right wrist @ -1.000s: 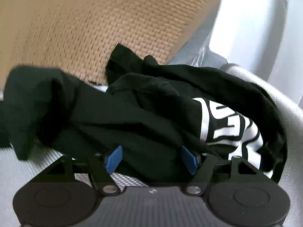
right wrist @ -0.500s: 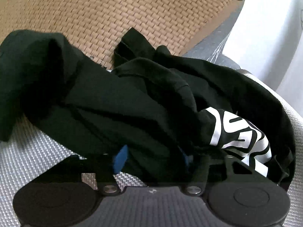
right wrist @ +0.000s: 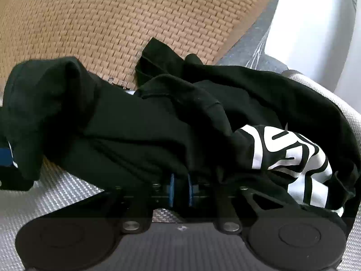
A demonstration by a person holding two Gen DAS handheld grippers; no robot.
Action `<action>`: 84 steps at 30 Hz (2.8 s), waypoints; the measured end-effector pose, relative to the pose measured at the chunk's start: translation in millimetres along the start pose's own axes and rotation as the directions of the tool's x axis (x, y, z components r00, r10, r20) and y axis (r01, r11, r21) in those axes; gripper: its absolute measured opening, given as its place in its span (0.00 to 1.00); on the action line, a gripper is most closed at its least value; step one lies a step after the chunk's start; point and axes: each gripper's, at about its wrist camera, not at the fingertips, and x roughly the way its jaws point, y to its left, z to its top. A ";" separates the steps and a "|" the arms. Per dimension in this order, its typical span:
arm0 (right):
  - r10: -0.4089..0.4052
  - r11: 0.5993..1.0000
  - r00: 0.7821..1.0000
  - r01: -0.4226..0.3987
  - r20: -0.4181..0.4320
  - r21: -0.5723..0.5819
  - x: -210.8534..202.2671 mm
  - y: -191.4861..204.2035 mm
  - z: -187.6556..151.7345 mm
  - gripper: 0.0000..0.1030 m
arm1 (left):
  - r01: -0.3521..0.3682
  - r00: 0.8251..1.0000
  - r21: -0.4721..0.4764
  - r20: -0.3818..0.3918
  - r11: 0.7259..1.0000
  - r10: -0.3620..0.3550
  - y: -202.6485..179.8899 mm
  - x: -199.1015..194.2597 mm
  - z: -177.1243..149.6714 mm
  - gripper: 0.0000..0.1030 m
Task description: Fold clothes
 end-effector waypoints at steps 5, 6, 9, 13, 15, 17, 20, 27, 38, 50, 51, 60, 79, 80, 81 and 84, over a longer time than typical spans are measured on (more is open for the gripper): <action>0.052 0.998 0.999 -0.052 -0.005 0.019 -4.5 7.2 0.1 0.09 | 0.034 0.997 -0.056 0.064 0.998 -0.030 3.9 -20.3 0.3 0.57; 0.064 0.998 0.998 -0.064 -0.007 0.024 -6.0 9.0 0.2 0.09 | 0.032 0.998 -0.063 0.057 0.998 -0.028 5.4 -20.7 1.3 0.60; 0.100 0.994 0.995 -0.100 -0.006 0.033 -12.3 13.9 1.1 0.08 | 0.049 0.998 -0.085 0.047 0.995 -0.045 11.4 -19.5 2.9 0.62; 0.140 0.990 0.990 -0.139 -0.010 0.036 -16.8 18.4 1.4 0.08 | 0.059 0.997 -0.100 0.047 0.993 -0.054 6.2 -22.7 6.6 0.64; 0.159 0.986 0.987 -0.159 -0.013 0.044 -17.2 19.6 1.1 0.08 | 0.081 0.995 -0.102 0.059 0.992 -0.075 1.6 -26.1 7.5 0.73; 0.170 0.984 0.985 -0.169 -0.016 0.050 -17.5 20.0 1.5 0.08 | 0.102 0.991 -0.090 0.092 0.991 -0.094 -2.4 -28.0 7.4 0.77; 0.182 0.981 0.983 -0.181 -0.018 0.069 -17.5 18.3 1.3 0.08 | 0.080 0.994 -0.078 0.079 0.994 -0.074 -7.6 -20.8 13.3 0.77; 0.203 0.976 0.979 -0.201 -0.017 0.083 -19.0 18.2 0.3 0.07 | 0.007 1.000 -0.057 0.018 0.998 -0.006 -2.1 -2.5 16.0 0.25; 0.265 0.963 0.964 -0.265 -0.013 0.041 -37.9 45.3 6.4 0.06 | -0.087 0.995 -0.038 0.051 0.995 0.089 40.3 -52.5 -5.1 0.19; 0.414 0.908 0.910 -0.415 -0.034 -0.049 -73.4 107.1 8.2 0.03 | -0.198 0.978 -0.098 0.041 0.975 0.202 100.4 -100.5 -27.8 0.18; 0.422 0.904 0.906 -0.424 -0.036 -0.059 -75.4 112.6 8.4 0.03 | -0.194 0.979 -0.101 0.043 0.976 0.200 101.6 -104.3 -29.6 0.18; 0.458 0.886 0.888 -0.460 -0.037 -0.062 -83.3 126.0 12.8 0.03 | -0.213 0.974 -0.102 0.055 0.972 0.220 120.3 -126.7 -37.9 0.18; 0.620 0.762 0.778 -0.627 -0.101 -0.160 -129.6 191.3 -7.1 0.03 | -0.324 0.944 -0.084 0.036 0.942 0.327 172.4 -180.1 -60.1 0.18; 0.625 0.758 0.774 -0.633 -0.106 -0.157 -132.6 195.2 -9.3 0.03 | -0.326 0.944 -0.087 0.025 0.942 0.329 175.7 -182.4 -60.9 0.18; 0.630 0.753 0.769 -0.639 -0.112 -0.155 -135.6 199.1 -11.6 0.03 | -0.329 0.943 -0.083 0.021 0.941 0.332 177.7 -185.0 -62.1 0.18; 0.642 0.736 0.756 -0.654 -0.124 -0.175 -141.2 209.6 -15.7 0.03 | -0.344 0.938 -0.063 0.018 0.937 0.346 177.7 -192.9 -64.6 0.18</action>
